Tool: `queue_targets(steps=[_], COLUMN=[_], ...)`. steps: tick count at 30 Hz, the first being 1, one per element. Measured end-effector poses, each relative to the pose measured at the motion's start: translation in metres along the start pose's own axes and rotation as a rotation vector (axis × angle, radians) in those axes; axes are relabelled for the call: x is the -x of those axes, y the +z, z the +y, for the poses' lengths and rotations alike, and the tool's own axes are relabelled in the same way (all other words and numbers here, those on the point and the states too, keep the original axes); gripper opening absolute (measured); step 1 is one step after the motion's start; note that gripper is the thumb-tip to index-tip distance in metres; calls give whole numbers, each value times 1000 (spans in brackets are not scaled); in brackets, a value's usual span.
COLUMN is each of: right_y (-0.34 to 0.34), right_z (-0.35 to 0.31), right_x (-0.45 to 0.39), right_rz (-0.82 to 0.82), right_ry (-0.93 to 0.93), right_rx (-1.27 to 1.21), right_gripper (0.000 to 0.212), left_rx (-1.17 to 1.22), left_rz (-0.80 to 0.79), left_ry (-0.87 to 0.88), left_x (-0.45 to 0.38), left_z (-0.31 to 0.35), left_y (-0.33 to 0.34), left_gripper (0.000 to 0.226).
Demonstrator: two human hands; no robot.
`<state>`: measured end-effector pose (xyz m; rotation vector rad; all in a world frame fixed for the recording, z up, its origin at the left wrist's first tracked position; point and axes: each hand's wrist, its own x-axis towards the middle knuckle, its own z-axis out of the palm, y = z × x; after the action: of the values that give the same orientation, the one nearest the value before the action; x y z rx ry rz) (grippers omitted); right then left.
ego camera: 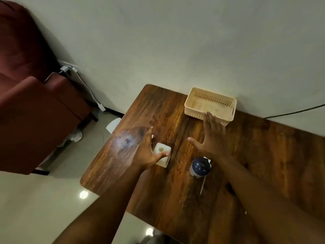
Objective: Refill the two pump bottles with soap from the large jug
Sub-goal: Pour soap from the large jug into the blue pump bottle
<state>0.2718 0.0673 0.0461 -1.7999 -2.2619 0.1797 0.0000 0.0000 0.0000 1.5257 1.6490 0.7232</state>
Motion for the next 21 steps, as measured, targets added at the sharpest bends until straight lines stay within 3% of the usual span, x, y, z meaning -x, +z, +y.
queue_targets(steps=[7,13,21], right_y=[13,18,19], right_z=[14,20,26], right_x=[11,22,49], right_rz=[-58,-72,-90], right_ry=[44,60,137], right_rx=[-10,-114,-288], right_gripper=[111,110,112], left_rx=[52,89,108], left_rz=[10,121,148], left_ry=[-78,-73,-73], left_x=[11,14,9], left_z=[-27,-26,-19], left_y=[33,49,57], left_gripper=[129,72,67])
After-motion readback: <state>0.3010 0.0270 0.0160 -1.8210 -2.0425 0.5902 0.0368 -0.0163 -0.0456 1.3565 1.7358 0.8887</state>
